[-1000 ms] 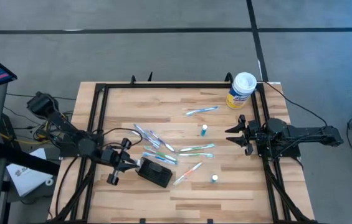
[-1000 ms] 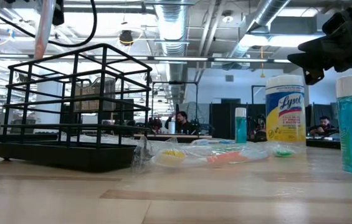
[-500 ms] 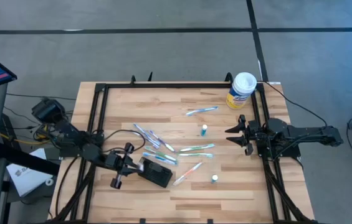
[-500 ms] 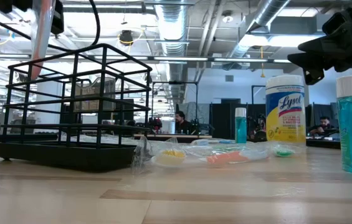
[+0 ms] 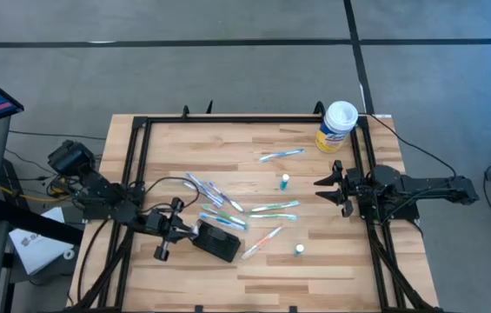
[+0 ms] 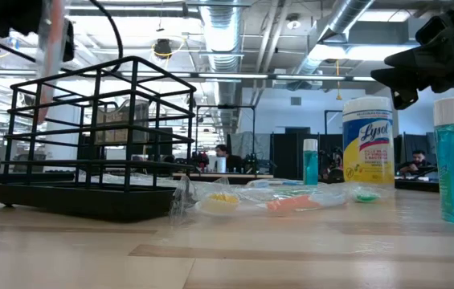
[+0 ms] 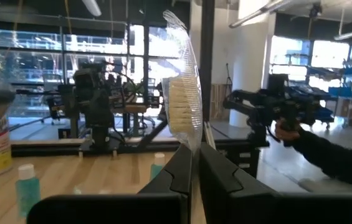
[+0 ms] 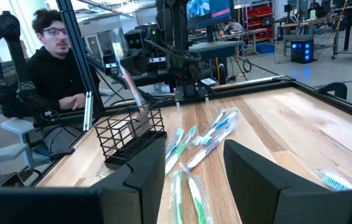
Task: Pick & Place toothbrushing station
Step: Put the orange toothbrush into the mesh organizer
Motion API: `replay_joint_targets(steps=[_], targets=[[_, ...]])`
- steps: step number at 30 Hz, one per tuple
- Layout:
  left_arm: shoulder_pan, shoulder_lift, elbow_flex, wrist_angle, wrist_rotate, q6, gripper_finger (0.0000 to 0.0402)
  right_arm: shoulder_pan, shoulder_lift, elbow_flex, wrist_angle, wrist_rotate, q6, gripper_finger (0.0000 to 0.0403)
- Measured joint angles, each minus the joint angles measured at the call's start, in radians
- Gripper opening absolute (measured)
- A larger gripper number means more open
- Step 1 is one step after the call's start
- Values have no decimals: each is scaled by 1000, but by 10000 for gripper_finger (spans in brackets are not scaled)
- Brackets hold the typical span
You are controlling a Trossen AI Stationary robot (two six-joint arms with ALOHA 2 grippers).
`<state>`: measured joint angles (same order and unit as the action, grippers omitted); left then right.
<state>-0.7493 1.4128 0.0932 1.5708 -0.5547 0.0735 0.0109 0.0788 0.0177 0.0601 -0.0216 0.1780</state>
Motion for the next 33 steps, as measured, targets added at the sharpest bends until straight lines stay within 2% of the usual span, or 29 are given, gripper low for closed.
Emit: replay_joint_targets(steps=[25,33], targets=[[9,73,18,0,39,25,5,1,0,0,0,0,0,154],[9,73,18,0,65,26,28,1,0,0,0,0,0,154]])
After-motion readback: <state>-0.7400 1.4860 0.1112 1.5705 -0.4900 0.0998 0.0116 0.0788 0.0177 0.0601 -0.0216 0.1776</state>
